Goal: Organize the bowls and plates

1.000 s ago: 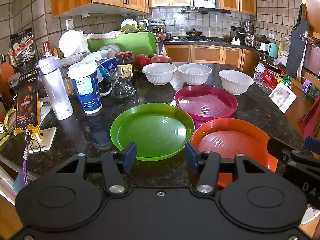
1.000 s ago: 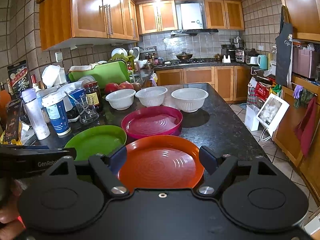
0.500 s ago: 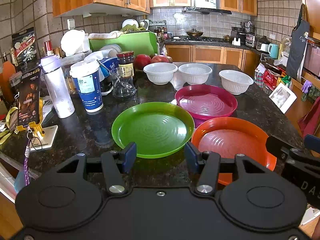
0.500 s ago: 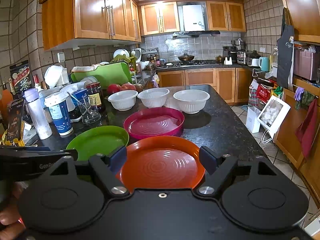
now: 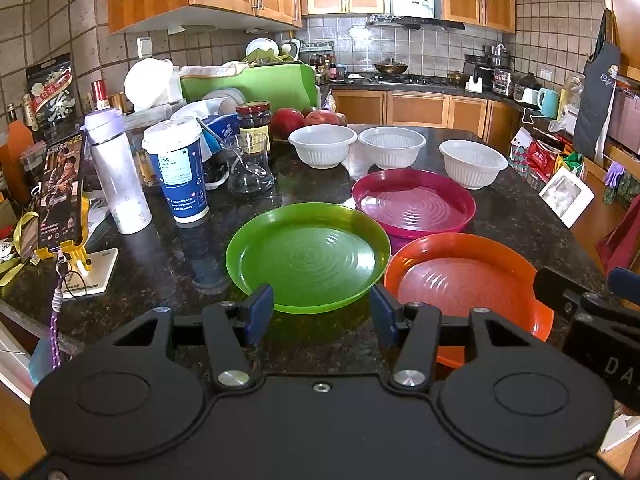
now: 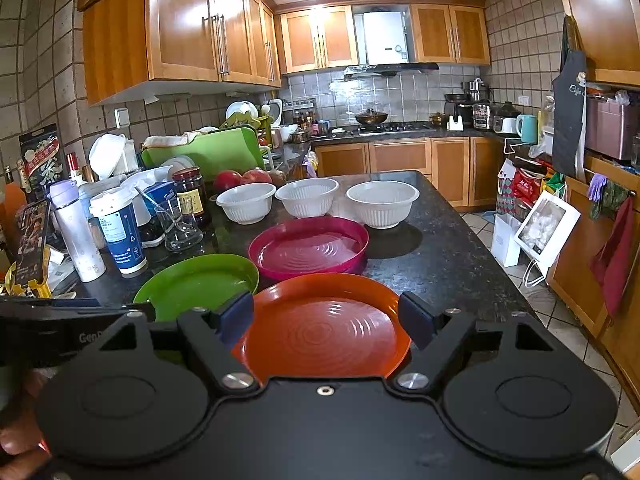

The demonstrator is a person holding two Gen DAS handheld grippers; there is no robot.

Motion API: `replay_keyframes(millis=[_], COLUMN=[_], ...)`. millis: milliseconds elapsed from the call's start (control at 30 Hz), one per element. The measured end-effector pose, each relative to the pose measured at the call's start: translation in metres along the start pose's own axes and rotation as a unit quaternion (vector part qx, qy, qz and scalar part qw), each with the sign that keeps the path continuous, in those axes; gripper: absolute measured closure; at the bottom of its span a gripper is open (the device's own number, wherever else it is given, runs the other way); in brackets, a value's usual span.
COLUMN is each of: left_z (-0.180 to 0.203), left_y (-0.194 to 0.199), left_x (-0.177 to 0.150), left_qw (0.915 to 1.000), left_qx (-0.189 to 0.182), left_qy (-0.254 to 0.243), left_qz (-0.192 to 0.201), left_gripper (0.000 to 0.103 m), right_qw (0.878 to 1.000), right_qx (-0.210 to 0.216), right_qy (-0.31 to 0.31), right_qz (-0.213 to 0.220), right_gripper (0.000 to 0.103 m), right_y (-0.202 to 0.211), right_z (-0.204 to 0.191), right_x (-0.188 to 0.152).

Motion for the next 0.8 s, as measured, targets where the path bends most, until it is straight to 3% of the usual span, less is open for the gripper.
replay_keyframes(millis=[633, 800], left_z=[-0.002, -0.003], left_y=[-0.004, -0.003], left_x=[0.001, 0.002], left_qw=[1.0, 0.9997], left_qx=[0.0, -0.022], left_qy=[0.003, 0.005], left_qz=[-0.005, 0.002], left_gripper=[0.044, 0.044], right_qw=[0.998, 0.998], right_qx=[-0.014, -0.012], right_qy=[0.019, 0.017], right_qz=[0.049, 0.056], right_gripper=[0.019, 0.019], right_y=[0.003, 0.0], right_z=[-0.003, -0.003], right_x=[0.008, 0.011])
Point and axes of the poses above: each gripper's, at about its wrist camera, not at the fingertips, and y roughly against the way its jaws point, z to its right, x to its top, the point moved 9 cm from there along -y, roughly the way its jaws point, and after that the axes turned 2 degrees about -x, right-handed, at the moved point
